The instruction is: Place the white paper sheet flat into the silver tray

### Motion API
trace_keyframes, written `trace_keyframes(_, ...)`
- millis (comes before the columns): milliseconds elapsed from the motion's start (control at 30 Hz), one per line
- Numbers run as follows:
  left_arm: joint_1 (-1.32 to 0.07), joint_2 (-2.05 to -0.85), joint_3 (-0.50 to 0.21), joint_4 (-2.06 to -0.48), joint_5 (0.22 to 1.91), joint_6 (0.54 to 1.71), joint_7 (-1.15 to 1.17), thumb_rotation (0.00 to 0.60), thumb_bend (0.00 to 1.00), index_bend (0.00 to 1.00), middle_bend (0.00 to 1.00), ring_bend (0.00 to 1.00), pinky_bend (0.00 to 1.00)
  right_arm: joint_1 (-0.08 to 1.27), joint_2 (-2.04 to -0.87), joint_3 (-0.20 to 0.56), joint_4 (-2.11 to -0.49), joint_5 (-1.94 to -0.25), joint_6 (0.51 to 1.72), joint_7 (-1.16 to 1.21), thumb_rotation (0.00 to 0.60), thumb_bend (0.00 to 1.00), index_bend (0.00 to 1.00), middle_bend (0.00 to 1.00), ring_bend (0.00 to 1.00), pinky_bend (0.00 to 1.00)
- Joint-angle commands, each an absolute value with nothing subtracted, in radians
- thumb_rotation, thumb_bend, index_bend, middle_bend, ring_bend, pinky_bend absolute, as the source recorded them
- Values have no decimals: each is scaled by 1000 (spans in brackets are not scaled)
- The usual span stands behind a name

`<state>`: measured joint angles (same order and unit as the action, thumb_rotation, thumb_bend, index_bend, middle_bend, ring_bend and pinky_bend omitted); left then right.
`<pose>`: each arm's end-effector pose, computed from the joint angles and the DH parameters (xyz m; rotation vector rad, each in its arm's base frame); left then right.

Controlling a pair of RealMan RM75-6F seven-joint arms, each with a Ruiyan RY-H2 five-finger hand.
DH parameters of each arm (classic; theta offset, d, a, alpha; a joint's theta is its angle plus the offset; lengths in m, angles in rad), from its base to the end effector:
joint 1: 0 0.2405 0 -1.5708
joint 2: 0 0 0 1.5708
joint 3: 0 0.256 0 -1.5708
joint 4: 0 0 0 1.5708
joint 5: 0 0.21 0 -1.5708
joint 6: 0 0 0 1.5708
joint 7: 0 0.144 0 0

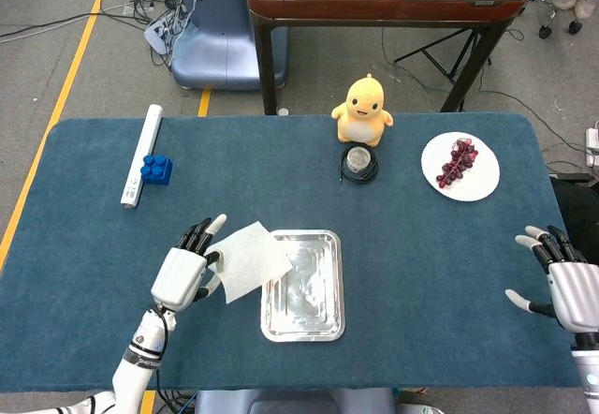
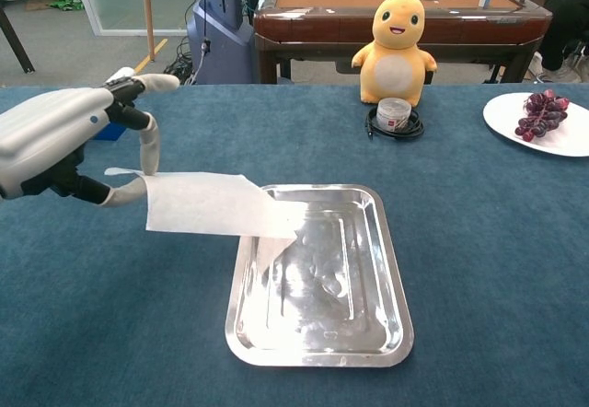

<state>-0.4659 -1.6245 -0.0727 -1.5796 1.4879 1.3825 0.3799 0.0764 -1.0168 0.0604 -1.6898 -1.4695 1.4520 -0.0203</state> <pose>-0.1552 0.2547 0.0004 -1.6795 -0.7781 -1.2056 -0.3089 -0.1798 0.1830 1.3822 -0.9023 0.8436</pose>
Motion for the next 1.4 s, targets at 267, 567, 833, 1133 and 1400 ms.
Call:
trace_keyframes(267, -420, -1607, -18, -1665, 1511, 1396, 521, 600, 616, 698, 42, 0, 106, 73, -1013, 65, -1691, -1461, 1454, -19, 600, 28, 248, 191, 84, 297)
trace_keyframes(567, -398, -1608, 7, -1703, 1523, 1384, 610, 600, 616, 699, 42, 0, 106, 72, -1012, 67, -1693, -1459, 1456, -20, 600, 28, 248, 191, 84, 297)
trace_keyframes(833, -376, -1636, 15, -1713, 1500, 1376, 725, 600, 616, 699, 42, 0, 106, 69, -1011, 71, -1692, -1452, 1459, -20, 600, 28, 248, 192, 84, 297)
trace_keyframes(1133, -354, -1658, 10, -1737, 1479, 1379, 804, 600, 616, 699, 42, 0, 106, 69, -1003, 67, -1692, -1457, 1454, -22, 600, 27, 248, 192, 84, 297)
trace_keyframes(1400, -350, -1643, 6, -1759, 1461, 1361, 806, 600, 616, 699, 42, 0, 106, 69, -990, 60, -1692, -1465, 1447, -25, 600, 28, 248, 198, 84, 297)
